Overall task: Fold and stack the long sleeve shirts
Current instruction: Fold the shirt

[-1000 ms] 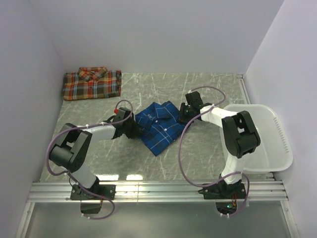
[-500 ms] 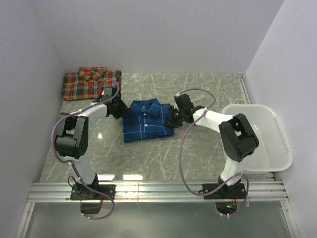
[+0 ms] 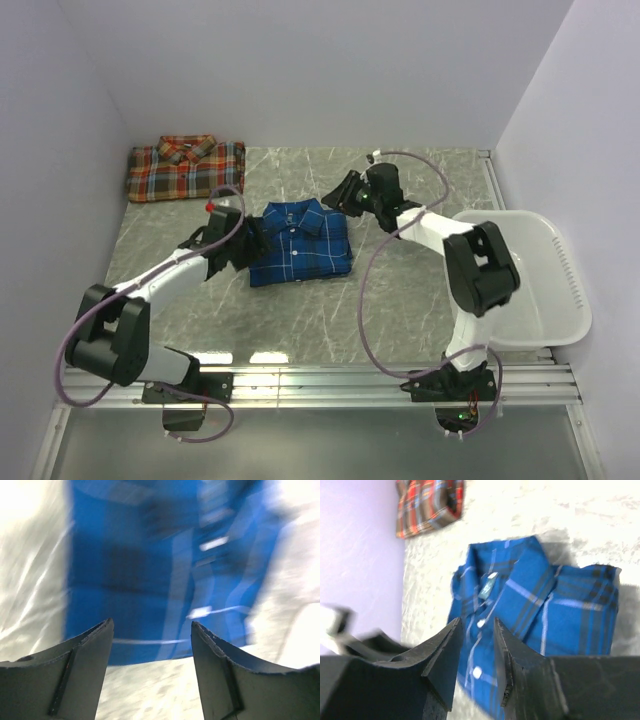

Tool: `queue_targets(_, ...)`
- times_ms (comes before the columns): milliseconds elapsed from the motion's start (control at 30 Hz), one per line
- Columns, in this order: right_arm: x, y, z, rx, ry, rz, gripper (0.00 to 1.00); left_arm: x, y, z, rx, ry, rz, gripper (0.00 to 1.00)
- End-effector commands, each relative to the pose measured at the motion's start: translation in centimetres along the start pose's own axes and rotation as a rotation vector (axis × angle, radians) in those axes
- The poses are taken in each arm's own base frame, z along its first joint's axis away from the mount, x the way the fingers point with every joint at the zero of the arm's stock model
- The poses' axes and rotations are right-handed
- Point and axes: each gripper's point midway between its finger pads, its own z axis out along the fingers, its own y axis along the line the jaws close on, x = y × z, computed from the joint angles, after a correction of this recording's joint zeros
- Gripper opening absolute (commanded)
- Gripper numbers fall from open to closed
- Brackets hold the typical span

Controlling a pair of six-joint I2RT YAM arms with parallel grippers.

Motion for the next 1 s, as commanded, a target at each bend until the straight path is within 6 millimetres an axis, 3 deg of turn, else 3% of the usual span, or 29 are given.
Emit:
queue_targets(0,-1.4,-0.5,2.5,-0.036,-0.059,0.058,0.4,3.4,2.0,1.1,-0.011,0.094,-0.053,0.69)
queue_targets(133,-0.2,-6.2,4.3,0.099,-0.059,0.139,0.4,5.7,4.8,1.8,-0.072,0.14,-0.074,0.67)
queue_targets(200,0.2,-8.1,4.7,0.143,-0.057,0.156,0.41,6.4,5.5,1.9,-0.079,0.153,-0.08,0.67)
queue_targets(333,-0.2,-10.0,3.9,0.212,-0.053,0.114,0.4,6.9,6.2,2.2,-0.096,0.166,-0.081,0.66)
queue_targets(467,-1.9,-7.0,1.4,0.183,-0.056,0.019,0.4,6.5,5.8,2.2,-0.089,0.163,-0.079,0.66)
queue_targets(500,-2.3,-5.3,0.3,0.149,-0.057,-0.007,0.41,6.3,5.6,2.2,-0.09,0.157,-0.074,0.66)
queue_targets(600,-0.9,-2.3,-2.2,0.052,0.015,-0.023,0.4,6.1,5.5,2.2,-0.09,0.154,-0.07,0.66)
queue_targets(667,1.0,-0.7,-3.5,-0.027,0.095,-0.017,0.41,6.0,5.3,2.2,-0.09,0.154,-0.068,0.66)
queue_targets(767,4.4,-0.1,-5.2,-0.081,0.193,0.002,0.41,6.1,5.4,2.2,-0.092,0.157,-0.071,0.66)
queue_targets(867,7.8,-1.5,-6.0,-0.063,0.259,0.033,0.4,6.2,5.7,2.2,-0.102,0.157,-0.073,0.66)
queue_targets(967,11.4,-4.9,-6.4,-0.006,0.312,0.088,0.4,6.3,5.9,2.2,-0.11,0.154,-0.077,0.66)
